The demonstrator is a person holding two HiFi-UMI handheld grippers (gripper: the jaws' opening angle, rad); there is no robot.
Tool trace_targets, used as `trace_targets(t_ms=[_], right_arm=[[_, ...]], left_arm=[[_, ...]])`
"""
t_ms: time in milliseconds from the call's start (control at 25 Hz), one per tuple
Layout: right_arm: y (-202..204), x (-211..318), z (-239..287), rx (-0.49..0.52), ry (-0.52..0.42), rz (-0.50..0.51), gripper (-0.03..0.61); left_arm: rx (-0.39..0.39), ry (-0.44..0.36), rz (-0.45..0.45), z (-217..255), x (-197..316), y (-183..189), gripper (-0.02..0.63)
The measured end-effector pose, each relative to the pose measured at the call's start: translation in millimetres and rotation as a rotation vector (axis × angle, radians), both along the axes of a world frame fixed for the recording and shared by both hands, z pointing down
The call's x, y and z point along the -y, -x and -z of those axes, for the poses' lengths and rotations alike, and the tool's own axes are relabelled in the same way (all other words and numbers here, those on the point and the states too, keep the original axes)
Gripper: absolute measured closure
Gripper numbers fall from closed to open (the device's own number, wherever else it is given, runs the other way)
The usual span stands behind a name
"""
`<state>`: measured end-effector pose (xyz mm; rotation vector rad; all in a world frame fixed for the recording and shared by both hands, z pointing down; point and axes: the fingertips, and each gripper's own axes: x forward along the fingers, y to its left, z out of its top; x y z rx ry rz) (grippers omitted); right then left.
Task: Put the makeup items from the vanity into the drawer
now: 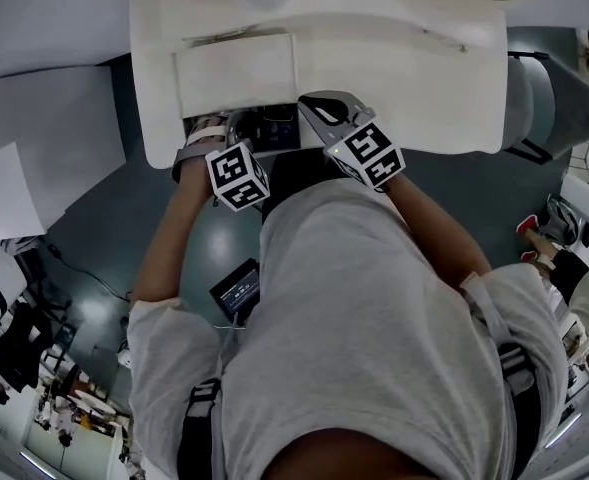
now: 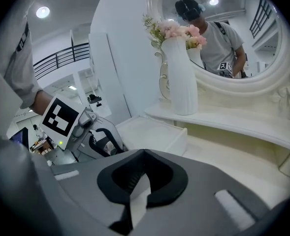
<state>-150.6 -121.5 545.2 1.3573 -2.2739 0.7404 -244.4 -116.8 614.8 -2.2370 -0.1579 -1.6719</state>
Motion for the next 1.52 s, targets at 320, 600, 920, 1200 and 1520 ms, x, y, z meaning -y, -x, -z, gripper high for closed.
trace_targets(t_ms=[320, 600, 920, 1200, 1520], right_arm=[[-9, -17, 9, -0.004, -0.022, 0.05, 0.579], [-37, -35, 19, 0.021, -0.077, 0.029, 0.579], [-78, -67, 43, 0.025, -0.16, -0.03, 0.58], [-110, -96, 79, 0.034, -0.262, -0.083, 0.58], [-152, -134, 142, 0.032, -0.411, -0.183, 0.58]], left_arm=[[-0.025, -0.003, 0.17, 15, -6, 6, 0.448], [-0.137, -0.115, 0.392, 38, 5, -9, 0.424], [-0.526, -0.141, 0.719, 103, -14, -75, 0.58], [-0.688, -0.151, 0.87, 141, -51, -124, 0.611], [-0.956, -0.117, 1.018, 207, -96, -179, 0.611]])
